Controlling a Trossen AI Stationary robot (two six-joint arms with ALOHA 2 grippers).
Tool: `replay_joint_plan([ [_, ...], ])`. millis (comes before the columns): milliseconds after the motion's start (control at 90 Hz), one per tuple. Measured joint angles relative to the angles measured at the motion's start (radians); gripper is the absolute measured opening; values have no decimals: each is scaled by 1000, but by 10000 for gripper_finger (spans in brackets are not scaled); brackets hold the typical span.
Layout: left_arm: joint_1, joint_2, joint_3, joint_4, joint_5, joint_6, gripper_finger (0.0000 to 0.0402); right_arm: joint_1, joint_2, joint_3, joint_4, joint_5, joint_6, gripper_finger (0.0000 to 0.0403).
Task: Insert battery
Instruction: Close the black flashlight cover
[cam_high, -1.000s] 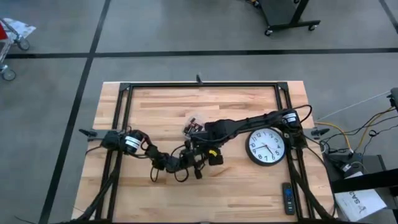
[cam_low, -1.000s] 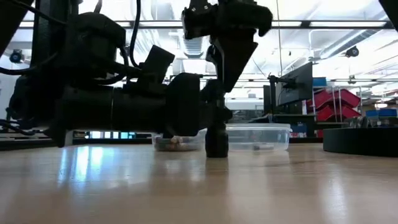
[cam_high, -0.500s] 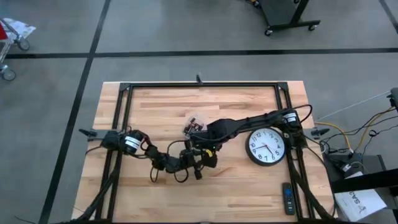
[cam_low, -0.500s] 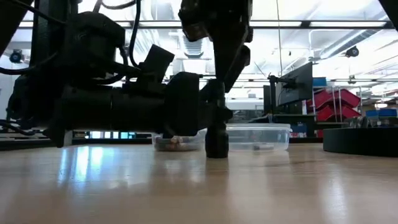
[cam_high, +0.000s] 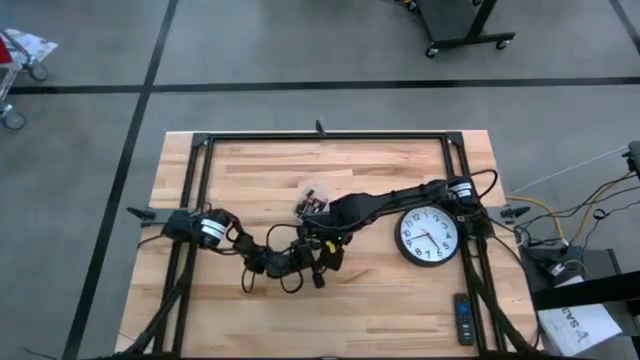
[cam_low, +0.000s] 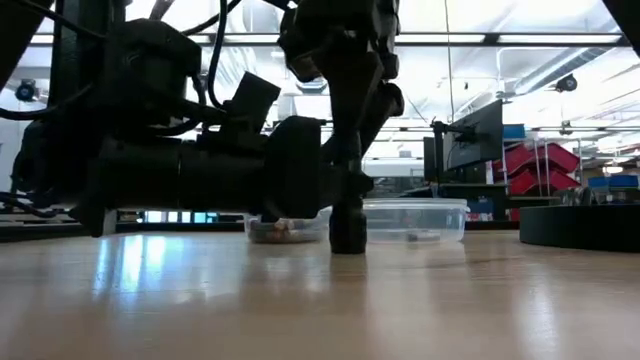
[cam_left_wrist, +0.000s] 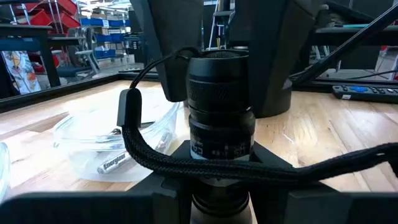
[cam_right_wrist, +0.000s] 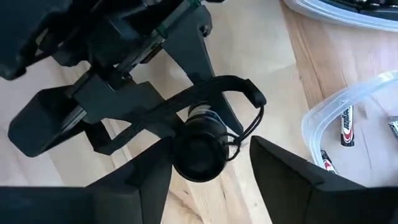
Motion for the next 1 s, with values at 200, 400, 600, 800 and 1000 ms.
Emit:
replay_joint_plan([
  [200, 0, 0, 0, 0, 0, 0, 93, 0, 0, 0, 13, -21, 6, 174],
  [400, 0, 0, 0, 0, 0, 0, 93, 0, 0, 0, 16, -24, 3, 162],
  [600, 0, 0, 0, 0, 0, 0, 93, 0, 0, 0, 28, -23, -11, 123],
  [800, 0, 0, 0, 0, 0, -2, 93, 0, 0, 0, 28, -21, -37, 101],
  [1000, 0, 0, 0, 0, 0, -1, 93, 0, 0, 0, 30, -22, -63, 119],
])
